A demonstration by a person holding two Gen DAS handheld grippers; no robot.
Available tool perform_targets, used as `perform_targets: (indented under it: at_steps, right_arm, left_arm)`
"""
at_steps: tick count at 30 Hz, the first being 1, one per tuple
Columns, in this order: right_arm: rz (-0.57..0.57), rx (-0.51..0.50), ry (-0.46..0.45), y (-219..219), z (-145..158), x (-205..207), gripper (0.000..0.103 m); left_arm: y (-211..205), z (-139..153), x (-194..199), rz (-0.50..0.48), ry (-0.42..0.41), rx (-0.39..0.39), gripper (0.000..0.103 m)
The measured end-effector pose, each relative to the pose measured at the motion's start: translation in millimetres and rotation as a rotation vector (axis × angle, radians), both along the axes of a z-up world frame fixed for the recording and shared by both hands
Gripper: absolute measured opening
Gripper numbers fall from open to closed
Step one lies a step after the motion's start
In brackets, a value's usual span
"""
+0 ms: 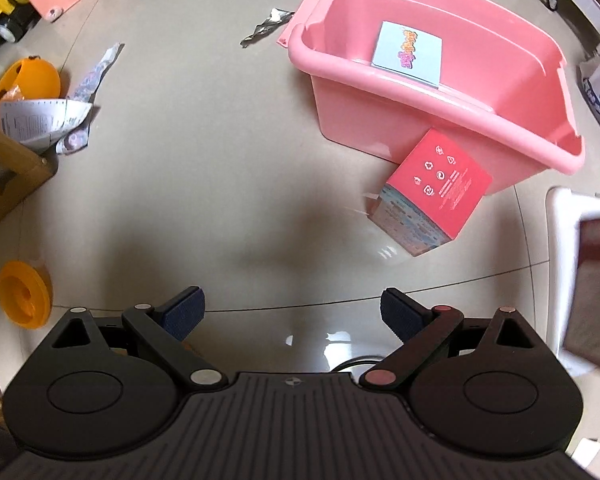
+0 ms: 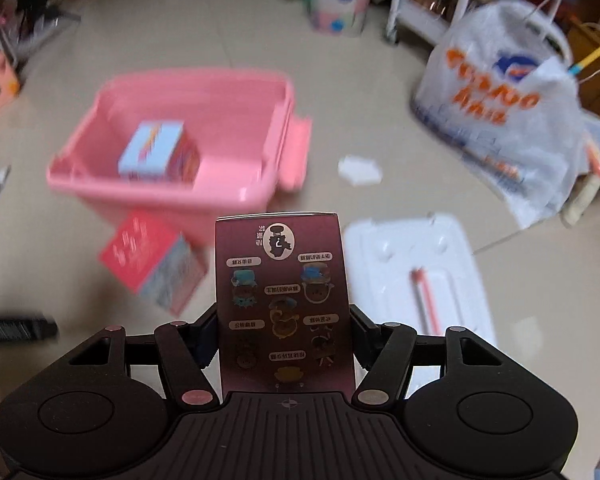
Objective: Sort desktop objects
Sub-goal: 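Carry the maroon box over the pink bin with the right tool, then lower the maroon box into the bin and open the right tool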
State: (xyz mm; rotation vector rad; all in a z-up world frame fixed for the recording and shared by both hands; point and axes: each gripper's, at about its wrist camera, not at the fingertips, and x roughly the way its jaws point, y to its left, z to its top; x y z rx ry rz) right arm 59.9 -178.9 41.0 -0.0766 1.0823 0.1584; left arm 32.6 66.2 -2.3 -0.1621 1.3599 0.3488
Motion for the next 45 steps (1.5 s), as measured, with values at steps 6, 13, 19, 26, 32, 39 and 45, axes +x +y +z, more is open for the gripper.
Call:
perform_targets:
  at_steps: [6, 13, 19, 26, 32, 39, 45]
  right_arm:
    - [0.043, -0.004, -0.091, 13.9, 49.3, 29.8, 0.059]
    - [0.026, -0.008, -0.117, 24.7, 68.3, 77.2, 0.059]
    - [0.019, -0.018, -0.087, 43.1, 53.9, 114.0, 0.059]
    - [0.047, -0.04, -0.041, 73.6, 23.1, 159.1, 0.059]
    - [0.104, -0.083, 0.001, 102.7, -9.6, 182.4, 0.059]
    - [0.152, -0.125, 0.041, 130.3, -45.3, 204.1, 0.059]
    - [0.174, -0.169, 0.081, 149.0, -86.0, 217.9, 0.059]
  left_arm:
    - [6.7, -0.9, -0.6, 0.017, 0.0, -0.015, 0.097]
    - [11.3, -5.0, 1.5, 0.05, 0.003, -0.033, 0.097]
    - [9.8, -9.3, 5.8, 0.055, -0.001, -0.015, 0.097]
    - [17.6, -20.2, 7.4, 0.095, 0.021, -0.005, 0.097]
    - [13.4, -25.8, 10.8, 0.081, 0.017, 0.016, 0.097]
    - [6.0, -36.7, 16.2, 0.046, 0.028, 0.035, 0.097]
    - [7.8, -42.8, 18.3, 0.057, 0.032, 0.048, 0.097]
